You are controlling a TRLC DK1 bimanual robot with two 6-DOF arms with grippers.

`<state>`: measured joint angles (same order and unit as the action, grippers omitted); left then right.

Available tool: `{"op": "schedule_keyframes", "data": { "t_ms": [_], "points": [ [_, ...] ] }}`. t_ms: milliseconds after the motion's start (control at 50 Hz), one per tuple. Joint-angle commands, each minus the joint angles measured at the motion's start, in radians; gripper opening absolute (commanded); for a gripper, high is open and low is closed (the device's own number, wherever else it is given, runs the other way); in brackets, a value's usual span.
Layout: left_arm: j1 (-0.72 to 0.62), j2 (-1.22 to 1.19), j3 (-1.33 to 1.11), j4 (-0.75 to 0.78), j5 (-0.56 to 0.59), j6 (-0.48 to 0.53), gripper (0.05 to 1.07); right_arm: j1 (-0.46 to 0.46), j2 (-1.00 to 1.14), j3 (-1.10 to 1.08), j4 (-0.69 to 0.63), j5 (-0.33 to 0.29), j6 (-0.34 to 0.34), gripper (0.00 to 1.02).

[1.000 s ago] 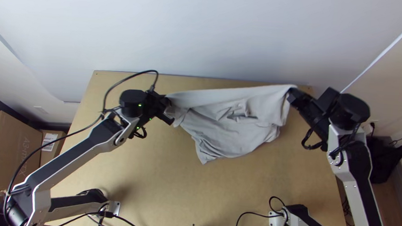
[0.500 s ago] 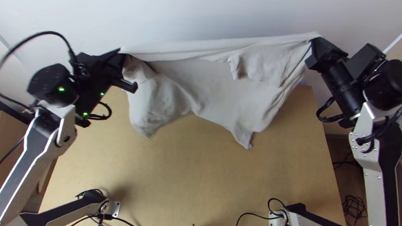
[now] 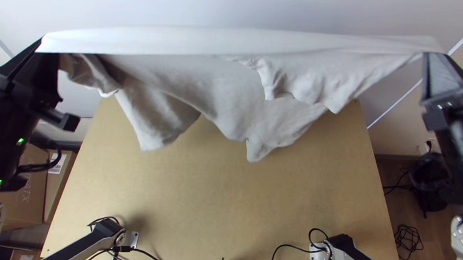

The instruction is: Fold the t-shirt

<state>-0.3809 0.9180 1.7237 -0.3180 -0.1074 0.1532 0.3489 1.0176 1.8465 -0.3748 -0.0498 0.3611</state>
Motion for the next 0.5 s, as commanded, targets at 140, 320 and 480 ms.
{"op": "schedule_keyframes", "data": {
  "t_ms": [140,320,480],
  "points": [
    [0.02,-0.153,0.054,-0.087,-0.077,-0.109,0.08,-0.007,-0.116,0.033,-0.042,0.059,0.007,0.02],
    [0.034,-0.208,-0.023,-0.191,-0.074,-0.198,0.08,0.004,-0.12,-0.027,-0.076,0.045,0.039,0.02],
    [0.031,-0.303,-0.288,-0.245,-0.015,-0.259,0.08,0.036,-0.137,-0.247,-0.11,0.045,0.124,0.02]
  ]
}}
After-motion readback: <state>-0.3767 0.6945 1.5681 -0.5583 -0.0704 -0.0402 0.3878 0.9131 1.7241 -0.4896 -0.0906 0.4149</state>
